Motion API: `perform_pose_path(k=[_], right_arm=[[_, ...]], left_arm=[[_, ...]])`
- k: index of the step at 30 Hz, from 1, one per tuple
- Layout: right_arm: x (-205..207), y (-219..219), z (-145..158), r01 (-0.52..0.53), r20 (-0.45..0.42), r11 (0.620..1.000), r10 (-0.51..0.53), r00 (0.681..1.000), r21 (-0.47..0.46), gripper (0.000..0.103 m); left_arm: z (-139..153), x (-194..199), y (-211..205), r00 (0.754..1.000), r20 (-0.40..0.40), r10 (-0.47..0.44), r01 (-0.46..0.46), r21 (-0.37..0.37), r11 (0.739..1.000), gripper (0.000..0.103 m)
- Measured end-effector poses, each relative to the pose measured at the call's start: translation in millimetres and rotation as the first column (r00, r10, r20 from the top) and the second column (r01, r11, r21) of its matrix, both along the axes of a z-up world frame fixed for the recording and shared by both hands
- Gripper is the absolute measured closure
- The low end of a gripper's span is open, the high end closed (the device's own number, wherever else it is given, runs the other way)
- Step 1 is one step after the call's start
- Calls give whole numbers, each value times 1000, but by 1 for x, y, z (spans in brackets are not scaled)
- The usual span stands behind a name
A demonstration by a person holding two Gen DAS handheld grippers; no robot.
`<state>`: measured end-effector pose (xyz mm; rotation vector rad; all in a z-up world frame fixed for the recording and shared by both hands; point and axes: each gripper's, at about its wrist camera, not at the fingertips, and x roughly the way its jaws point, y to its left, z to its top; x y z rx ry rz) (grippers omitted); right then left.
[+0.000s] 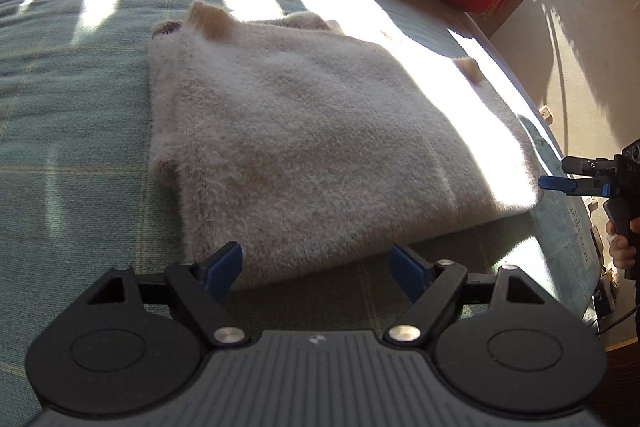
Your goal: Fold clothes
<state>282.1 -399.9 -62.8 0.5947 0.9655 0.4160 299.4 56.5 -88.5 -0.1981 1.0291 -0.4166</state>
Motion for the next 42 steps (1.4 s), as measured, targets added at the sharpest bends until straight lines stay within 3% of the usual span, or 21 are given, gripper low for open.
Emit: perform_pose_path(k=[6, 10, 13, 19, 23, 29, 33, 37, 40, 42], right_arm=[[37, -6, 3, 77, 36, 994, -80, 996, 72, 8], [50, -9, -18, 85, -3, 995, -85, 996, 51, 8], [46, -14, -29, 90, 5, 994, -90, 996, 68, 12], [46, -13, -25, 66, 15, 996, -67, 998, 52, 14], [48, -20, -10, 80, 60, 994, -85, 995, 74, 13], [72, -29, -23, 124, 48, 986, -130, 990, 115, 13], [72, -25, -16, 101, 46, 995, -102, 994, 26, 13], [70, -21, -5, 67, 47, 995, -64, 997, -76, 13], [56, 1, 19, -4, 124, 970, 35, 992, -242, 13], [45, 18, 38, -48, 175, 930, 119, 977, -364, 12]], left_arm=[[9, 50, -12, 996, 88, 32, -33, 10, 999, 22], [-17, 75, -6, 995, 30, 99, -100, 44, 994, 22], [-34, 74, 4, 994, 30, 103, -103, 12, 995, 22], [-18, 67, 4, 993, 60, 100, -101, 22, 995, 23], [-3, 69, 16, 986, 115, 121, -120, -16, 993, 23], [-21, 96, 25, 982, 81, 172, -169, -46, 985, 22], [-30, 98, 20, 985, 85, 148, -150, 16, 989, 23], [-15, 87, 11, 989, 117, 95, -110, 123, 986, 23], [5, 60, -10, 976, 213, -36, -20, 255, 967, 23], [16, 35, -31, 945, 283, -163, 55, 355, 933, 23]])
